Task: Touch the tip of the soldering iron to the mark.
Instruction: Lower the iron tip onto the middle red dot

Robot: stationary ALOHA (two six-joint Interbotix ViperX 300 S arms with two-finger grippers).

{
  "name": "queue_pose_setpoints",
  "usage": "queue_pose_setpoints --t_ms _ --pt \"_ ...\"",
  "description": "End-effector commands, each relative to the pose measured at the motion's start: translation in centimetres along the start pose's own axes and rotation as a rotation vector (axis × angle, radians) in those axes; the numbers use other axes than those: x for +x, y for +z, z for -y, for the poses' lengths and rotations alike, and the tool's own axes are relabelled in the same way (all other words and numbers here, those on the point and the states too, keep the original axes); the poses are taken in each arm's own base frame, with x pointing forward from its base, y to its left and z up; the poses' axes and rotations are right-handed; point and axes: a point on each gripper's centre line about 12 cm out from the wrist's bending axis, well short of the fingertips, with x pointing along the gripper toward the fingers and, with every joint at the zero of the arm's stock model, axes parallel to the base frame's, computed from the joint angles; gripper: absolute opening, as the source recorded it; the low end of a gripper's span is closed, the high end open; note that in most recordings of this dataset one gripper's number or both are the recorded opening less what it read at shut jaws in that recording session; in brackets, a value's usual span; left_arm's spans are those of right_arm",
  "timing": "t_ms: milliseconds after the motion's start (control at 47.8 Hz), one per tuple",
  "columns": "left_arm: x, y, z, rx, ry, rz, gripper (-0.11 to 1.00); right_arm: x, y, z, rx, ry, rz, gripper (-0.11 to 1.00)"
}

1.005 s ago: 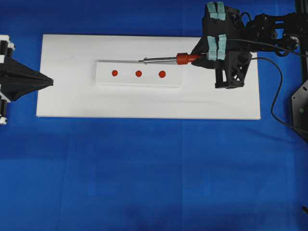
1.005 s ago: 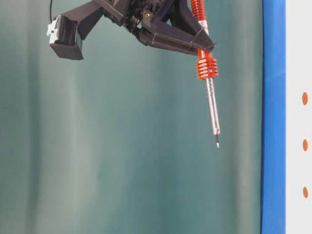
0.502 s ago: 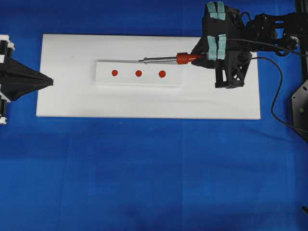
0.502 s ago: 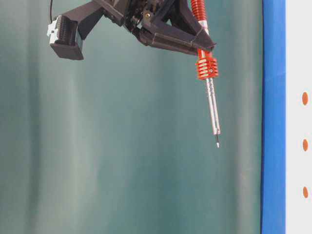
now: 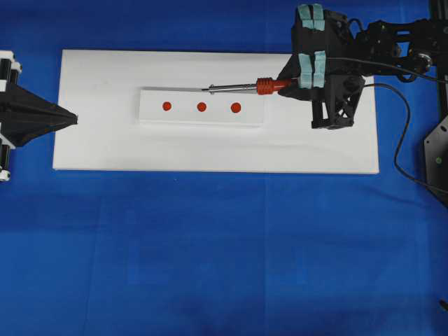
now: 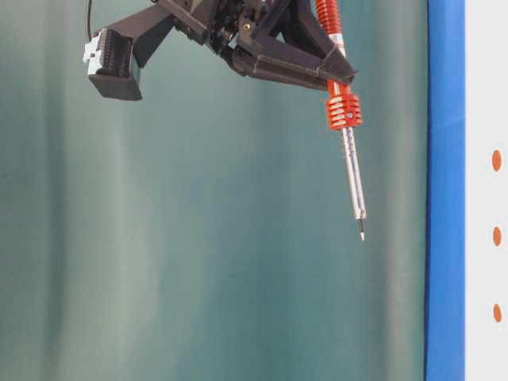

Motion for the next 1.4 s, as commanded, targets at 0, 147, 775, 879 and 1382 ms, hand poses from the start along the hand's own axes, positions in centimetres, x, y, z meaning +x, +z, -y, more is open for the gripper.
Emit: queue_pose_setpoints --t_ms 0,147,775,879,1382 --pt "0.1 0.3 0.0 0.000 0.001 0.014 0.00 -0.3 0.8 0.2 0.000 -0.008 0.023 0.06" --pt "0.1 0.3 0.0 -0.001 0.001 0.014 0.00 0.8 0.2 0.3 0.004 -0.003 -0.008 0.06" --pt "0.1 0.3 0.0 -0.001 0.001 0.014 0.00 7.0 -2.8 0.6 0.025 0.003 -0.137 0.06" --pt "0.1 0.4 0.0 -0.001 0.001 0.014 0.00 7.3 -3.0 0.6 0.025 0.005 -0.148 0.06" --pt "0.1 0.3 0.0 -0.001 0.001 0.012 0.00 7.5 -3.3 0.9 0.032 0.001 -0.155 0.06"
